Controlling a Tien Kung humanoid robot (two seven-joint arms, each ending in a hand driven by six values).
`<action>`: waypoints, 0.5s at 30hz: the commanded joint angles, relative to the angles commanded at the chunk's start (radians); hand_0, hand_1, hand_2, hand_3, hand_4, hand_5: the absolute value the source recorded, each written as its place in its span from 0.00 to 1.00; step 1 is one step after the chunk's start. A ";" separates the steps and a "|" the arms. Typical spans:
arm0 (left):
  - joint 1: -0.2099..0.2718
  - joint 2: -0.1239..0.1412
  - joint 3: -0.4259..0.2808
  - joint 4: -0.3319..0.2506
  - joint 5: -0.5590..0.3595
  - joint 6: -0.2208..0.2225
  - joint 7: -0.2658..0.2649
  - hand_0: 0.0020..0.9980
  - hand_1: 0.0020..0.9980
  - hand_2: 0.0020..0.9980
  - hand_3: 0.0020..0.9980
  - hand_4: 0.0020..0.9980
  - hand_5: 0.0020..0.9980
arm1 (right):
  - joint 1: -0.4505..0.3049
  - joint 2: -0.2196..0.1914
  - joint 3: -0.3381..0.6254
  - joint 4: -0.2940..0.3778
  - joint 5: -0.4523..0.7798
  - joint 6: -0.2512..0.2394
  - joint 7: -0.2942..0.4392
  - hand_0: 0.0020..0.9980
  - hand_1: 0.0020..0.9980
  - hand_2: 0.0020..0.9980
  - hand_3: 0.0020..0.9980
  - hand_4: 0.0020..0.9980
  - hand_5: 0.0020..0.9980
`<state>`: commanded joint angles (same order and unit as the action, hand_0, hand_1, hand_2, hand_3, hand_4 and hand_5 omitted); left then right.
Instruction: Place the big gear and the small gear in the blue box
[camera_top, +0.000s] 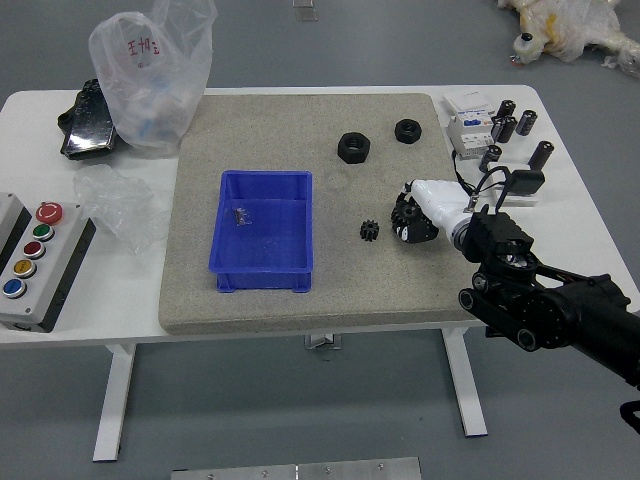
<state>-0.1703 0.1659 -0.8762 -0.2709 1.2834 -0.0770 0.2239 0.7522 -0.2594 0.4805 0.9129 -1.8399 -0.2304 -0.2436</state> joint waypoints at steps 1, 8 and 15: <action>0.000 0.000 0.000 0.000 0.000 0.000 0.000 0.67 0.59 0.57 0.65 0.73 0.37 | 0.000 -0.002 0.003 0.009 -0.006 0.000 0.000 0.21 0.39 0.39 0.44 0.21 0.00; 0.003 0.000 -0.009 -0.001 0.010 -0.002 0.005 0.67 0.59 0.57 0.65 0.73 0.37 | 0.040 0.008 -0.002 0.154 -0.070 -0.003 -0.001 0.21 0.40 0.39 0.44 0.23 0.00; 0.001 0.000 -0.020 -0.003 0.027 -0.009 0.010 0.67 0.59 0.57 0.65 0.73 0.37 | 0.100 0.092 -0.084 0.307 -0.108 -0.002 0.005 0.23 0.42 0.46 0.49 0.22 0.00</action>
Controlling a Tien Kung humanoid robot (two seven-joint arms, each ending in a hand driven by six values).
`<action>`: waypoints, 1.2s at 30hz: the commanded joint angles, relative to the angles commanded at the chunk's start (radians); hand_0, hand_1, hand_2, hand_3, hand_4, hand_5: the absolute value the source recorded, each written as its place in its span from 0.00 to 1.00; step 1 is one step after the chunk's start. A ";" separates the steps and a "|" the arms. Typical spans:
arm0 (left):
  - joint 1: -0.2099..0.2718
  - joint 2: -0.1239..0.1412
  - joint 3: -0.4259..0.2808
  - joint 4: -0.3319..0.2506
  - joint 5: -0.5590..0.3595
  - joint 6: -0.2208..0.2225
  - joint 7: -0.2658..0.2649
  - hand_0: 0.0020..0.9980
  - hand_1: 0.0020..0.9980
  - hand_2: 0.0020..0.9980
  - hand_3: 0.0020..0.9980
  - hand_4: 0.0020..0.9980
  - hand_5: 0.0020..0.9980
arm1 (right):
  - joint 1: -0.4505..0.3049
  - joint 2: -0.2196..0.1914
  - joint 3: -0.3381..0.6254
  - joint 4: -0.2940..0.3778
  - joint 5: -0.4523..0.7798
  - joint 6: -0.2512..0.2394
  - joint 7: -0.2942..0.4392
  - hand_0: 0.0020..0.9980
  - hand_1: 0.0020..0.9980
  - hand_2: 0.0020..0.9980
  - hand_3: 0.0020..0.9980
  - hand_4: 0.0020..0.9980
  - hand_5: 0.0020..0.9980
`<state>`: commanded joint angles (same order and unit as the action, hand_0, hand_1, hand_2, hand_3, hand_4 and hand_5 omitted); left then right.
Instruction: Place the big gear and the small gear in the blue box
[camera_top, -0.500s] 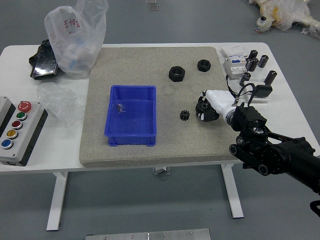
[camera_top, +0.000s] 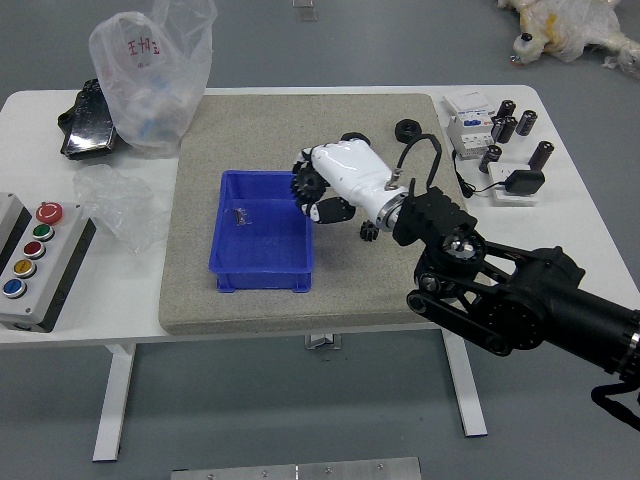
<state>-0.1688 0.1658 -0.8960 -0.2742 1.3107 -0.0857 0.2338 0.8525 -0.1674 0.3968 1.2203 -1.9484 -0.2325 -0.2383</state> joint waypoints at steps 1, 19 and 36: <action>0.000 0.000 -0.001 0.000 0.002 -0.001 0.001 0.67 0.59 0.57 0.65 0.73 0.37 | 0.005 0.010 -0.012 0.019 -0.002 0.009 -0.002 0.23 0.42 0.46 0.49 0.22 0.00; 0.003 -0.001 -0.013 -0.004 0.018 -0.008 0.010 0.67 0.59 0.57 0.65 0.73 0.37 | 0.017 0.051 -0.098 0.009 -0.012 0.055 -0.022 0.27 0.57 0.74 0.72 0.67 0.27; 0.003 -0.002 -0.013 -0.005 0.016 -0.008 0.012 0.67 0.59 0.57 0.65 0.73 0.37 | -0.016 0.028 -0.033 0.029 0.025 0.041 -0.022 0.27 0.56 0.76 0.81 0.91 0.39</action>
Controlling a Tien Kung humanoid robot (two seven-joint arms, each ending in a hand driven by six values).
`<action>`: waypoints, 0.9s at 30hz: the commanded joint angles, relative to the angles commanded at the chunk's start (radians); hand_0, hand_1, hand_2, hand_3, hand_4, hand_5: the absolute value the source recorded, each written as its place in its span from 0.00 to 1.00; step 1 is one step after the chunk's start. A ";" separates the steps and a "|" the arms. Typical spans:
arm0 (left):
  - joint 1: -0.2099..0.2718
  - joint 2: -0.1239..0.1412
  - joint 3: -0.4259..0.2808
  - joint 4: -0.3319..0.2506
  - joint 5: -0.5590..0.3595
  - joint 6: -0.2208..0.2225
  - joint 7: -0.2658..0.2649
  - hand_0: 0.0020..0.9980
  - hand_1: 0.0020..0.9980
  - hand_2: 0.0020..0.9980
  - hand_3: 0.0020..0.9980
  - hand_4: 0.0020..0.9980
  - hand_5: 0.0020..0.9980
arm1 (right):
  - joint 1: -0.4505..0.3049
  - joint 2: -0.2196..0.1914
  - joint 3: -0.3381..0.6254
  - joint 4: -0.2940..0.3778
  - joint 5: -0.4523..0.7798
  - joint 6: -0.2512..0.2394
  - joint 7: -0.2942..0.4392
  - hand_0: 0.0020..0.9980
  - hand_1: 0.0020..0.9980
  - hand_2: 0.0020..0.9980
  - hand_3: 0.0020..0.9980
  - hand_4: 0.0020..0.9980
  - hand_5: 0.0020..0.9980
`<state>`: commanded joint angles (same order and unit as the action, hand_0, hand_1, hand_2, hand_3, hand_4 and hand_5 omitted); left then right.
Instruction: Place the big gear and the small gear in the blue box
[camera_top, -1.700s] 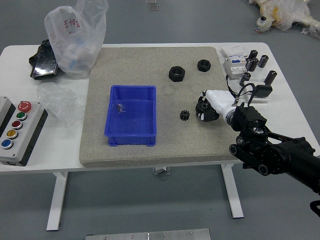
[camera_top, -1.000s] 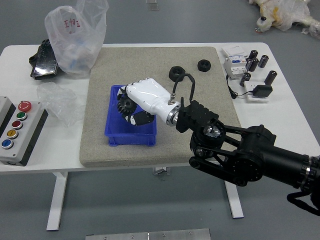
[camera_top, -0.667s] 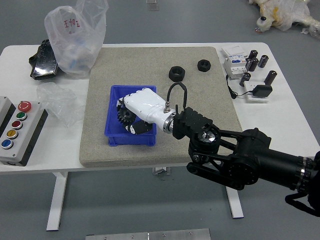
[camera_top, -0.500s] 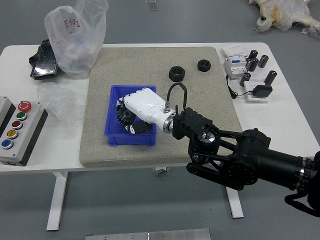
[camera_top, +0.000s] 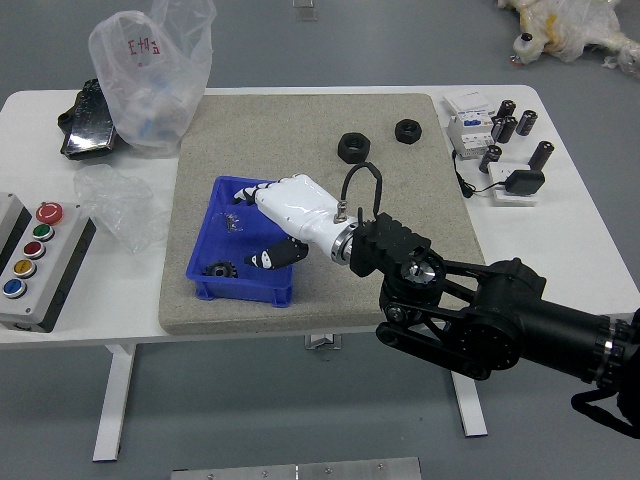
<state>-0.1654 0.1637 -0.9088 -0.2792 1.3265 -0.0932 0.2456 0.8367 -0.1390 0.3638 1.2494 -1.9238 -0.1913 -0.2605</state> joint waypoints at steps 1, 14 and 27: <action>0.000 0.000 0.000 0.000 -0.001 0.000 0.000 0.67 0.59 0.57 0.65 0.73 0.37 | -0.007 -0.006 0.017 0.007 0.008 -0.008 0.003 0.27 0.56 0.76 0.81 0.91 0.39; 0.005 -0.003 0.009 0.002 -0.013 0.005 -0.004 0.67 0.59 0.57 0.65 0.73 0.37 | -0.116 -0.115 0.230 -0.052 0.067 -0.089 0.024 0.24 0.49 0.70 0.74 0.86 0.36; 0.002 -0.003 0.007 0.002 -0.008 0.004 -0.005 0.67 0.59 0.57 0.65 0.73 0.37 | -0.096 -0.072 0.085 -0.265 0.063 -0.075 0.028 0.23 0.47 0.67 0.71 0.83 0.32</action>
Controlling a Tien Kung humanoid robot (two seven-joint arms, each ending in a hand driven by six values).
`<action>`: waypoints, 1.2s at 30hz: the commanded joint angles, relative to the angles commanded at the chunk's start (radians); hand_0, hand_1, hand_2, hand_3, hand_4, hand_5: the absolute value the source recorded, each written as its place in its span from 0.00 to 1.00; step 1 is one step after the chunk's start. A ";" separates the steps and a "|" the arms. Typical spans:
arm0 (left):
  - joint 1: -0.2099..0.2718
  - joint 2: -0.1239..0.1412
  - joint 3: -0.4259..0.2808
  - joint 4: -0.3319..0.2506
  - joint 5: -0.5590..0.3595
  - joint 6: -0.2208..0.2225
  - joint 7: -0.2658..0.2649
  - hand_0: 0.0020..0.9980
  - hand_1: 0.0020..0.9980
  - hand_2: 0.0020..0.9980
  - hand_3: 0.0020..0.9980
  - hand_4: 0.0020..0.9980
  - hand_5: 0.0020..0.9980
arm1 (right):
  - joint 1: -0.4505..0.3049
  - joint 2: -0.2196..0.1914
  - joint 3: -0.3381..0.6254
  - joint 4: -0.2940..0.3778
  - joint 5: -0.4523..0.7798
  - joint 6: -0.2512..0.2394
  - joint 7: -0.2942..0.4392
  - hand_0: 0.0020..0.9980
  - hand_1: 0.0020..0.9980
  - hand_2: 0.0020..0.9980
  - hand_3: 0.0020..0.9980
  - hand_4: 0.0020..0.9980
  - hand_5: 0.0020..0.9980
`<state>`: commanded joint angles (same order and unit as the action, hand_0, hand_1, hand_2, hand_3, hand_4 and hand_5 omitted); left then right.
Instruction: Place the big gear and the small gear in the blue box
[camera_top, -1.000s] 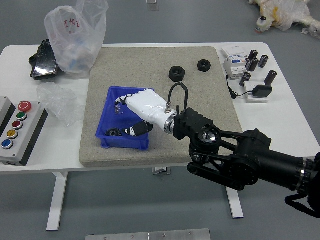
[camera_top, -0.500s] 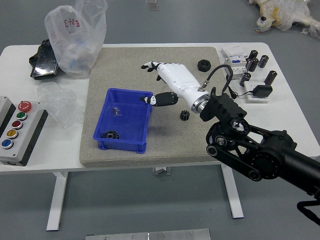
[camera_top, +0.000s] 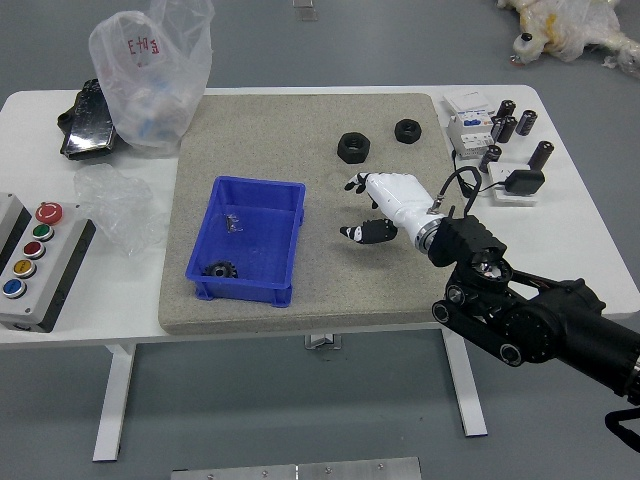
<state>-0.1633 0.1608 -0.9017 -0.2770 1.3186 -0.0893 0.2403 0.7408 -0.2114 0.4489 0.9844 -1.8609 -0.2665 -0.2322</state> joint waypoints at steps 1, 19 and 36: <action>0.000 0.000 -0.001 0.000 0.001 0.000 0.001 0.67 0.59 0.57 0.65 0.73 0.37 | 0.003 0.002 -0.007 -0.012 -0.004 0.002 0.000 0.23 0.47 0.67 0.71 0.83 0.32; -0.002 0.001 0.008 0.000 -0.007 0.000 -0.003 0.67 0.59 0.57 0.65 0.73 0.37 | 0.001 0.009 -0.081 -0.092 0.042 0.002 0.008 0.21 0.42 0.49 0.54 0.22 0.15; 0.000 0.000 0.006 0.000 -0.005 0.000 -0.003 0.67 0.59 0.57 0.65 0.73 0.37 | 0.022 -0.019 -0.033 0.124 -0.031 -0.010 0.004 0.21 0.41 0.42 0.50 0.23 0.00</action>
<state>-0.1635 0.1610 -0.8952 -0.2771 1.3138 -0.0894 0.2376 0.7627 -0.2306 0.4156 1.1088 -1.8922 -0.2766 -0.2278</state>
